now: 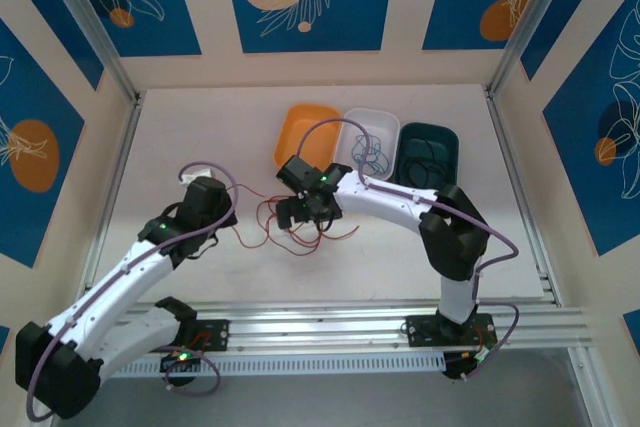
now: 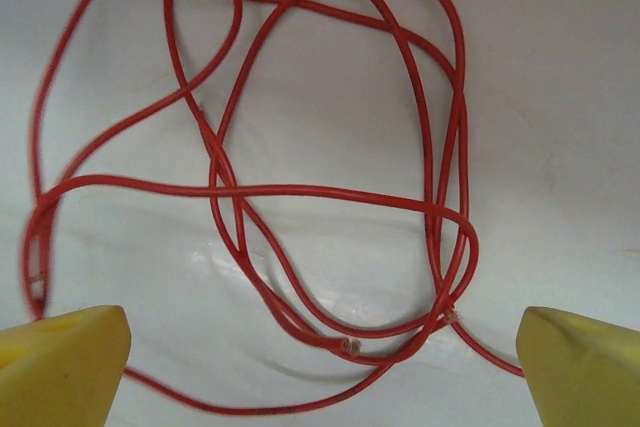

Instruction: Untangle the cables

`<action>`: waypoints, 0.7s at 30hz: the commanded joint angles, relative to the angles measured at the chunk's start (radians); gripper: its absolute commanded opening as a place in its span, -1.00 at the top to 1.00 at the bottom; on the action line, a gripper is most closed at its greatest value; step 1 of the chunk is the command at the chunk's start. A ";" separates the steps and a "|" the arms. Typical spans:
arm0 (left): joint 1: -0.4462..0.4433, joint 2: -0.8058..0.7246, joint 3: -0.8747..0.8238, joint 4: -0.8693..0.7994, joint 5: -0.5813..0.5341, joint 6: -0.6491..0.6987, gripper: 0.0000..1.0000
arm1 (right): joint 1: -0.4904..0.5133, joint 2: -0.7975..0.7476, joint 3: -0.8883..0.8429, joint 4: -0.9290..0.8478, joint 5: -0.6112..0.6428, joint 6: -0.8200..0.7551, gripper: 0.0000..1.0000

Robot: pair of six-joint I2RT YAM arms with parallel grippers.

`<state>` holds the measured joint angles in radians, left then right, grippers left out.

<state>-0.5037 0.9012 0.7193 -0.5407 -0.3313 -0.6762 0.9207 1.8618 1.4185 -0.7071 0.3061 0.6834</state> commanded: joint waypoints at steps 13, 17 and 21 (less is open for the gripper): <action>0.014 -0.064 0.256 -0.165 -0.037 0.176 1.00 | -0.063 0.131 0.029 -0.039 -0.059 0.040 -0.98; 0.018 -0.053 0.305 -0.168 -0.047 0.220 1.00 | -0.068 0.179 0.037 -0.049 -0.048 0.026 -0.98; 0.026 -0.039 0.366 -0.188 -0.084 0.265 1.00 | -0.073 0.204 0.041 -0.063 -0.044 0.024 -0.98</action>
<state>-0.4927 0.8577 1.0283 -0.7017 -0.3717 -0.4709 0.8539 2.0315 1.4490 -0.7395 0.2626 0.7082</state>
